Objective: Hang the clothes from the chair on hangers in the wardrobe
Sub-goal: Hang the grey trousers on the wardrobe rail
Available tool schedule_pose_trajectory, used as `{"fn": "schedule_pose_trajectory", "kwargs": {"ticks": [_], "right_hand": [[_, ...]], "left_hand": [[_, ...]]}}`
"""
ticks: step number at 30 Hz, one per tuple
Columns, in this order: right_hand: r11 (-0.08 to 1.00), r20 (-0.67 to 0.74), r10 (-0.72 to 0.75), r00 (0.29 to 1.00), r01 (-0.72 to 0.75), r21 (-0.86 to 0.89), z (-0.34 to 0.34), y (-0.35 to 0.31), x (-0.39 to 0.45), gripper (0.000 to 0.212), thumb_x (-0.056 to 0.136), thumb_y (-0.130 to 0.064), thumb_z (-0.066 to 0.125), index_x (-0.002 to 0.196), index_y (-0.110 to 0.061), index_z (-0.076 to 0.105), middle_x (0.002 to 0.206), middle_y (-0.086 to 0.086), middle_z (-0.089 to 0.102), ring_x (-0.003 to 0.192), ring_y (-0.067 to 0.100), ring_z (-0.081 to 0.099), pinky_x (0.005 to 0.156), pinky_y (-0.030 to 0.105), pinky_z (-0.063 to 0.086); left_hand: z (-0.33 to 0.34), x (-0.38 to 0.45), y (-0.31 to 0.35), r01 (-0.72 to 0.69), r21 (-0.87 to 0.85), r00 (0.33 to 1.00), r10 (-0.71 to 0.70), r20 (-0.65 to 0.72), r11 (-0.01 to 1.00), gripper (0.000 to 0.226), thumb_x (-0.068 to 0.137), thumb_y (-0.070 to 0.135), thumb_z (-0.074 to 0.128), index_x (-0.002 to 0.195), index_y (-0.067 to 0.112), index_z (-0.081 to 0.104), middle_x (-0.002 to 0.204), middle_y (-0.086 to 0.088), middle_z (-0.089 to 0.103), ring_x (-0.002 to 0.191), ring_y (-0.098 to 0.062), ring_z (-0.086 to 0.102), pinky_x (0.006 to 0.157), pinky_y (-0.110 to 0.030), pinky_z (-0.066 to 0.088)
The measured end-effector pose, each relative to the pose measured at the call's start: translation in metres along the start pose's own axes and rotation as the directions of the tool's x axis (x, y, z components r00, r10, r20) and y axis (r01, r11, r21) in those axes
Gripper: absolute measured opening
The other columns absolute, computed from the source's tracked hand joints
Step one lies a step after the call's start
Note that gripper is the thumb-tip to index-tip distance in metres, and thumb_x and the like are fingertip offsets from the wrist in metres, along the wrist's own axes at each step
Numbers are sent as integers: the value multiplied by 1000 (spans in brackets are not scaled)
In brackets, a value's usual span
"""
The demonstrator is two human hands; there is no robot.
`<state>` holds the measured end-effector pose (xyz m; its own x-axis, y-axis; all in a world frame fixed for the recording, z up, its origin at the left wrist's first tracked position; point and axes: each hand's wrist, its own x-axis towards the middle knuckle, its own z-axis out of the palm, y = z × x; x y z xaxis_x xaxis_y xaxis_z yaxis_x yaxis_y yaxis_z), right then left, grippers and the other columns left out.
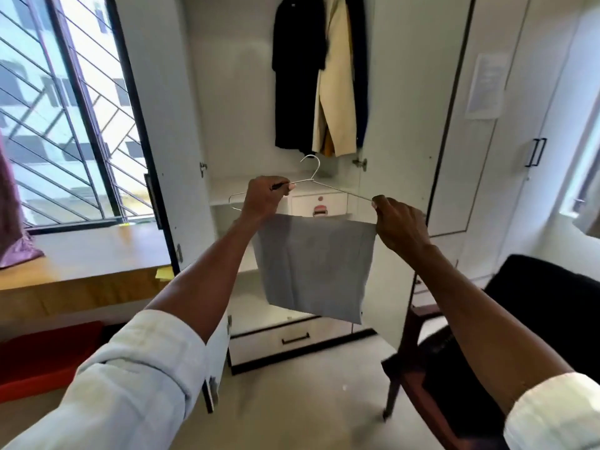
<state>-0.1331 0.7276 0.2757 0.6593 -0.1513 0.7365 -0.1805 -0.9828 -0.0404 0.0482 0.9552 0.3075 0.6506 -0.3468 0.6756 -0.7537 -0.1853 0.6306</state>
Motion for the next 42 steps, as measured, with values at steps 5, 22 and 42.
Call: {"fn": "schedule_pose_trajectory", "kwargs": {"ticks": [5,22,42], "right_hand": [[995,-93,-87,992,81,-60,45,11,114,21,90,-3,52,109,-3,61,88,18,69,67,39,66,55,36,47],[990,-378,-18,926,-37,-139,146,-30,521,20,98,-7,39,103,-5,58,97,15,67,86,33,66,63,34,37],[981,-632,-115,766,-11,-192,259,-32,859,17,97,-13,54,92,-2,66,88,12,66,69,25,52,64,35,38]], "left_hand": [[11,109,-39,-31,270,995,54,-78,962,40,88,33,59,113,4,70,110,-18,70,105,-29,63,90,-31,42],[62,390,-157,-73,421,997,54,55,904,134,66,85,60,153,22,-21,163,0,-19,151,-21,-12,123,-49,5],[90,765,-273,-172,439,966,238,-101,882,114,85,30,69,151,29,-23,164,-4,-11,151,-34,-4,119,-60,16]]}}
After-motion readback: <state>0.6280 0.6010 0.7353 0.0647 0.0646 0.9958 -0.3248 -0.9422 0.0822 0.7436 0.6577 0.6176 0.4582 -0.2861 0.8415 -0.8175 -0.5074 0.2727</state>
